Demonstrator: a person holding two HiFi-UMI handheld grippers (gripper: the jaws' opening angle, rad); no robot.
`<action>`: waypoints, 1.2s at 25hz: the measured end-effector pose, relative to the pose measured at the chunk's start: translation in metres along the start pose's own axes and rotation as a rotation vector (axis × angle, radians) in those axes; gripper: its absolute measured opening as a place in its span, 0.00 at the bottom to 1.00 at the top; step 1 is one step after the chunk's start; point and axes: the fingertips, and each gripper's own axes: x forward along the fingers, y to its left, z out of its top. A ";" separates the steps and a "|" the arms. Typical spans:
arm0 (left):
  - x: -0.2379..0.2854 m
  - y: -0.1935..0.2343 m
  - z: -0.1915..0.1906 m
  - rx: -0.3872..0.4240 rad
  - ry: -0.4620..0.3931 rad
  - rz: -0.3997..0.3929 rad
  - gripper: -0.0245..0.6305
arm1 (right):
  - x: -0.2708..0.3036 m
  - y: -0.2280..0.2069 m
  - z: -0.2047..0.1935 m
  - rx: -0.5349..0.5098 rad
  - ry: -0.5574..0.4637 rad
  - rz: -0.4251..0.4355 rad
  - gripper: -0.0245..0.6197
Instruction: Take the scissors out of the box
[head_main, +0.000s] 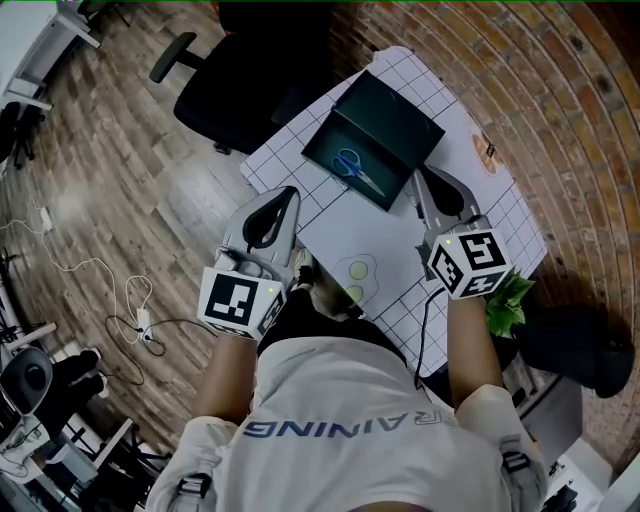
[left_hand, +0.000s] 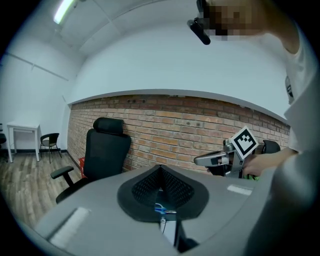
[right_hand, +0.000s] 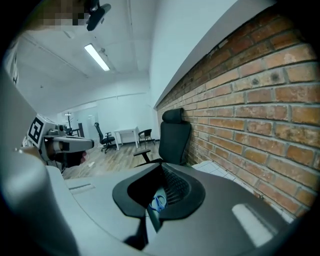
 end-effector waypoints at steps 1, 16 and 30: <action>0.002 0.002 -0.003 -0.004 0.006 -0.004 0.04 | 0.009 0.001 -0.006 -0.011 0.038 0.008 0.08; 0.024 0.043 -0.043 -0.093 0.091 -0.015 0.04 | 0.147 0.042 -0.124 -0.258 0.648 0.230 0.26; 0.022 0.071 -0.065 -0.164 0.096 0.013 0.04 | 0.198 0.026 -0.204 -0.353 0.949 0.235 0.29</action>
